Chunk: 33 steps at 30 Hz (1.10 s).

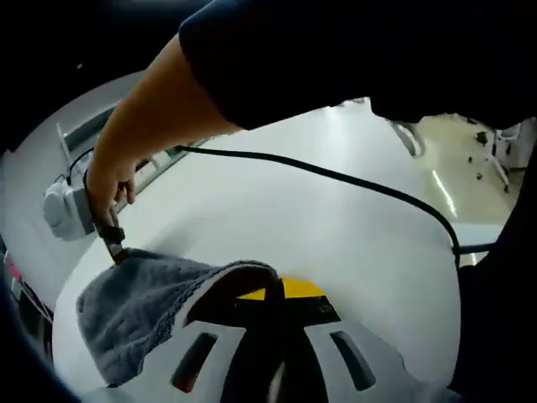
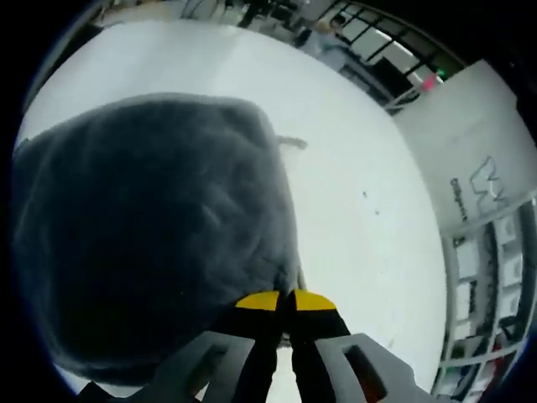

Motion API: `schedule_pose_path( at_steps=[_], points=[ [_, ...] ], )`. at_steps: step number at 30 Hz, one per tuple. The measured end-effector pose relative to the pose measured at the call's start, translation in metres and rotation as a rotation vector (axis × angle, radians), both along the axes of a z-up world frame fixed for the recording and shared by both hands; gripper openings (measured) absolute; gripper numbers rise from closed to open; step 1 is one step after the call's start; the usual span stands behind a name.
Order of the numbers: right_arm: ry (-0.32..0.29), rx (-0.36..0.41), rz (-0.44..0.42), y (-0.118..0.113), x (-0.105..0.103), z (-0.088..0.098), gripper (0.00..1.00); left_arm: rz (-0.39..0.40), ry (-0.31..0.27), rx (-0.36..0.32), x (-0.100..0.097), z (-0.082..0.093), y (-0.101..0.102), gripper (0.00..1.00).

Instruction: Open the folded towel by lifting each exposed corner and separating the folded layers until the towel lies flat within the target outline without major curled edges

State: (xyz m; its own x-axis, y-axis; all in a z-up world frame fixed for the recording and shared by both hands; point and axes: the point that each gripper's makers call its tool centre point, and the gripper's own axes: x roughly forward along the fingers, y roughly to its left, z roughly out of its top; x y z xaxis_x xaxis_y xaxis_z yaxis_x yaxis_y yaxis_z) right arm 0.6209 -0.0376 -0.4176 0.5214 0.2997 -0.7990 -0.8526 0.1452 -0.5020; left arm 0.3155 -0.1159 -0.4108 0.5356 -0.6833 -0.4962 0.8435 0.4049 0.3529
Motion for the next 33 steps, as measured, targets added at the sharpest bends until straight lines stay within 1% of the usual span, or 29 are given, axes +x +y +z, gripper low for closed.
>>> schedule_pose_path(
  at_steps=[3,5,9,13,18,20,22,25,27,28,31,33],
  points=[
    [0.003,0.024,-0.007,-0.002,0.004,0.001,0.0,0.004,-0.002,-0.005,-0.001,0.0,0.0,0.02],
    [0.006,0.034,-0.013,-0.001,0.002,0.001,0.0,0.007,-0.009,-0.003,-0.002,-0.001,0.0,0.02],
    [0.011,0.034,-0.017,0.0,-0.003,0.0,0.0,0.009,-0.029,0.008,-0.002,-0.001,0.0,0.02],
    [0.008,0.029,-0.017,0.0,-0.007,-0.001,0.0,0.008,-0.01,-0.009,-0.002,-0.001,0.0,0.02],
    [-0.006,0.046,-0.007,0.0,-0.008,-0.001,0.0,0.004,-0.03,-0.001,-0.005,-0.001,0.001,0.03],
    [-0.007,0.061,-0.006,-0.001,-0.008,-0.001,0.0,0.004,-0.005,-0.019,-0.006,-0.001,0.0,0.04],
    [-0.005,0.08,-0.007,-0.001,-0.008,-0.001,0.0,-0.013,0.033,-0.03,-0.011,-0.001,-0.001,0.07],
    [-0.01,0.084,-0.009,0.0,-0.008,-0.001,0.0,-0.043,0.024,-0.036,-0.02,-0.002,-0.005,0.09],
    [-0.017,0.081,-0.007,0.0,-0.008,-0.001,0.0,-0.05,0.006,-0.033,-0.023,-0.001,-0.005,0.12],
    [-0.019,0.081,-0.007,0.0,-0.007,-0.001,0.0,-0.054,0.01,-0.035,-0.024,0.0,-0.004,0.13],
    [-0.016,0.086,-0.007,0.0,-0.006,-0.001,0.0,-0.072,0.049,-0.062,-0.027,0.0,-0.003,0.18],
    [-0.014,0.089,-0.011,0.0,-0.005,-0.001,0.0,-0.074,0.058,-0.068,-0.027,0.0,-0.002,0.2]
  ],
)
